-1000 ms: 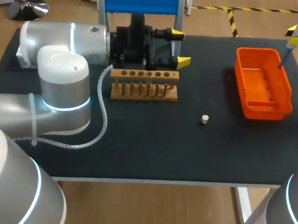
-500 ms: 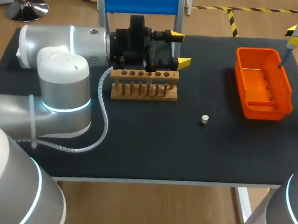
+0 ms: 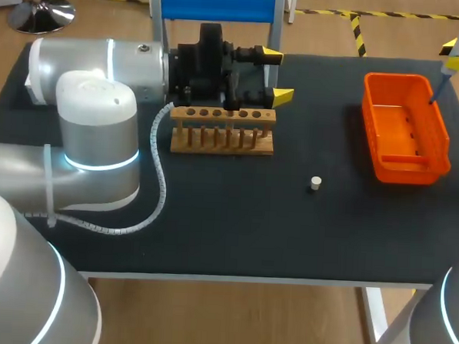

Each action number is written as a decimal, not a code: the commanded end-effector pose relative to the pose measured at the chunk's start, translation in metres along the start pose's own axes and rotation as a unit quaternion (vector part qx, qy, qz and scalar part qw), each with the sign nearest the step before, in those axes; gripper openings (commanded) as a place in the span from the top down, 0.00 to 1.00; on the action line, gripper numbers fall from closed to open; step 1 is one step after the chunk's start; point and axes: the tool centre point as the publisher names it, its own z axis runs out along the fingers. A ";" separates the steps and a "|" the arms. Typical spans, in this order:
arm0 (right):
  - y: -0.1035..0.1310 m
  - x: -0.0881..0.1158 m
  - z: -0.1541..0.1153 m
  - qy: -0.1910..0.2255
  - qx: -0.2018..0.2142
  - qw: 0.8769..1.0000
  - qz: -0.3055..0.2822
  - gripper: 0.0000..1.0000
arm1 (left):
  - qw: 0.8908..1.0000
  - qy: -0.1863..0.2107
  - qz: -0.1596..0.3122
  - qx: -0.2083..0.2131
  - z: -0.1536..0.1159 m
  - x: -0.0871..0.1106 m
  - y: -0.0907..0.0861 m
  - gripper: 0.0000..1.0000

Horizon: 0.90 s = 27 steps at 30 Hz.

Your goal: Invert the test tube, pick up the pipette, mount the tip to pipette, aspirate from beaker and dispense into the tube, eject the tip, return the pipette, and cap with the stopper.

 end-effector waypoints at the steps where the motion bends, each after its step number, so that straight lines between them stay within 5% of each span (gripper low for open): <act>1: 0.001 0.000 -0.001 0.001 0.001 1.000 0.000 1.00 | 1.000 -0.002 0.000 0.001 0.001 0.000 0.001 0.00; 21: 0.001 0.000 -0.001 0.001 0.001 1.000 0.000 1.00 | 1.000 -0.002 0.000 0.001 0.001 0.000 0.001 0.00; 27: 0.007 0.014 0.017 0.012 0.012 1.000 -0.010 1.00 | 1.000 -0.002 0.000 0.001 0.001 0.000 0.001 0.00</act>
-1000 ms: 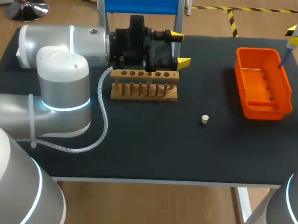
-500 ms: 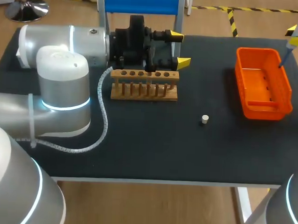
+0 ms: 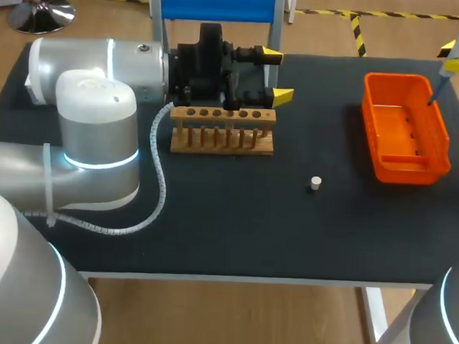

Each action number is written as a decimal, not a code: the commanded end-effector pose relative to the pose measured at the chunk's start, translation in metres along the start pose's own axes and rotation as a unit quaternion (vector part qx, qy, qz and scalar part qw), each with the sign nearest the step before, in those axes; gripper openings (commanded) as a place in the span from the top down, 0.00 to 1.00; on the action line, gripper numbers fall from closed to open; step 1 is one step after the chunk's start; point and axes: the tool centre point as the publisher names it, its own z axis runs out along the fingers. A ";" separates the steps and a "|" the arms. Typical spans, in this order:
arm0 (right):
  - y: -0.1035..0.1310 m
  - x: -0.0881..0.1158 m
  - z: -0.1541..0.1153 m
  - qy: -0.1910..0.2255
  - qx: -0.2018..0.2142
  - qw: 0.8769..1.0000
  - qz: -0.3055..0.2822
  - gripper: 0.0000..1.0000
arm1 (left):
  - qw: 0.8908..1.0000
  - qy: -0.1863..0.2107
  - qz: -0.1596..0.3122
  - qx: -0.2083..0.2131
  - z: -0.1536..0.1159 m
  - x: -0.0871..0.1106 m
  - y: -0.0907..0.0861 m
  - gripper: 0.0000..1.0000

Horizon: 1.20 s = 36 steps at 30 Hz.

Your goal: Invert the test tube, pick up the pipette, mount the tip to pipette, aspirate from beaker and dispense into the tube, eject the tip, return the pipette, and cap with the stopper.

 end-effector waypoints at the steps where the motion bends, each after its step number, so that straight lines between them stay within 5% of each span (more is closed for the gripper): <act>1: 0.008 0.010 0.014 -0.002 0.008 1.000 -0.002 1.00 | 1.000 -0.002 0.000 0.001 0.001 0.001 0.001 0.00; 18: 0.001 0.041 0.090 0.004 0.016 1.000 0.015 1.00 | 1.000 -0.002 0.000 0.001 0.001 0.001 0.001 0.00; 36: -0.017 0.045 0.162 -0.001 0.041 0.999 -0.006 1.00 | 1.000 -0.002 0.000 0.001 0.001 0.001 0.001 0.00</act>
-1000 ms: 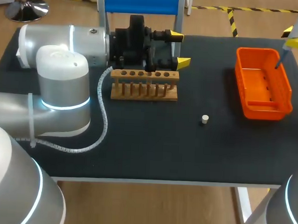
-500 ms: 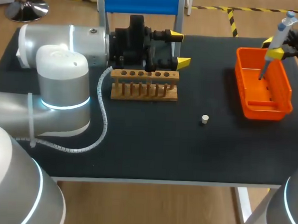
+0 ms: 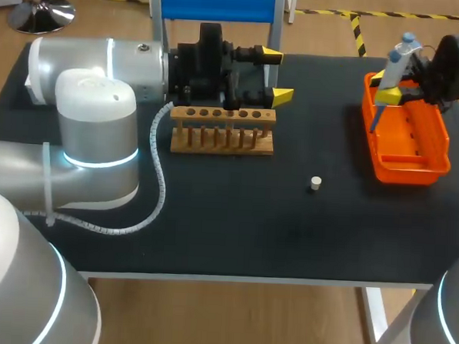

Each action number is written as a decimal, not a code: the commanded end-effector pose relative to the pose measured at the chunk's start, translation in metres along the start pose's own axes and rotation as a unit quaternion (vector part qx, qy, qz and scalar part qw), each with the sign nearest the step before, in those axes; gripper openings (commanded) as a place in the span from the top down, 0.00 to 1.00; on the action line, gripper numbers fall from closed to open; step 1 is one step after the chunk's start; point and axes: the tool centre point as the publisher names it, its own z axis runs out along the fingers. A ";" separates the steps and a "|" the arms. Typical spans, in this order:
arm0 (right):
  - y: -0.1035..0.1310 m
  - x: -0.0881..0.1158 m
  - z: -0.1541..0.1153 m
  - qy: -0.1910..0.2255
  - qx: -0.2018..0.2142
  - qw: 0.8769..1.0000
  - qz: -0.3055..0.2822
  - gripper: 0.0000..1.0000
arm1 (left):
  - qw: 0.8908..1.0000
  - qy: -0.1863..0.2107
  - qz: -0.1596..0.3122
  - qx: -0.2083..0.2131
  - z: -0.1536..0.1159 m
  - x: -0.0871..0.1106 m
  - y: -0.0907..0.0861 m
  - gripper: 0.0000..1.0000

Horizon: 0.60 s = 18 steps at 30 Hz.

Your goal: Invert the test tube, pick up the pipette, mount the tip to pipette, aspirate from beaker and dispense into the tube, eject the tip, return the pipette, and cap with the stopper.

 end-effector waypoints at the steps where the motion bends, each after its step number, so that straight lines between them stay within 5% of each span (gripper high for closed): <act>1: 0.000 0.001 0.023 -0.012 0.006 1.000 -0.008 1.00 | 1.000 -0.002 0.000 0.002 0.002 0.001 0.001 0.00; 18: -0.002 -0.003 0.095 0.003 -0.010 1.000 -0.001 1.00 | 1.000 -0.002 0.000 0.002 0.002 0.001 0.001 0.00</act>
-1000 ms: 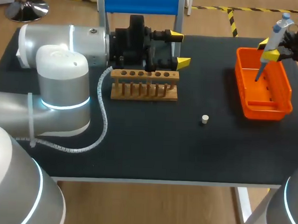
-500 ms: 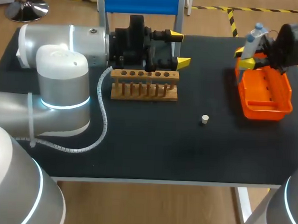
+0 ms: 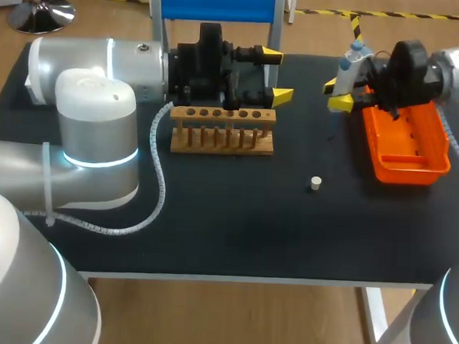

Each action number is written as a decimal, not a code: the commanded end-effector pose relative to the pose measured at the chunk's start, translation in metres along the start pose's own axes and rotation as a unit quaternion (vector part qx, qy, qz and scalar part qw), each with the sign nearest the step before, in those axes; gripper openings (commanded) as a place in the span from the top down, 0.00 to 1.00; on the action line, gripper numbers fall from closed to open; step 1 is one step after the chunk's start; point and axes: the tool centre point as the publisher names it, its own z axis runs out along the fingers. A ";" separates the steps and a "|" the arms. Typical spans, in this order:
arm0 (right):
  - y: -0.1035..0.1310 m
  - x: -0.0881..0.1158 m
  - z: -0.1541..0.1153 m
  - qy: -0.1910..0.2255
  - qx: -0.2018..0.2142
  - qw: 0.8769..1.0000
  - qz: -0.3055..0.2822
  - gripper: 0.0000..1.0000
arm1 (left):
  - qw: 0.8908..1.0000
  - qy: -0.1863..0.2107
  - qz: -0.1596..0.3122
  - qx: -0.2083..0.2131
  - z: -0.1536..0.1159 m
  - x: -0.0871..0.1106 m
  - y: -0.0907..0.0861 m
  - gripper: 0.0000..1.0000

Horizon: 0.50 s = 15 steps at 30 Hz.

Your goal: Invert the test tube, pick up the pipette, mount the tip to pipette, aspirate from beaker and dispense into the tube, eject the tip, return the pipette, and cap with the stopper.

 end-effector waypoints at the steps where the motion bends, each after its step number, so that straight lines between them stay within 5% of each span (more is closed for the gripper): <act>1: -0.004 -0.003 0.016 -0.004 -0.007 1.000 0.007 1.00 | 1.000 -0.003 0.000 0.002 0.002 0.001 0.001 0.00; 15: -0.003 -0.006 0.057 0.007 -0.016 1.000 0.007 1.00 | 1.000 -0.003 0.000 0.002 0.002 0.001 0.001 0.00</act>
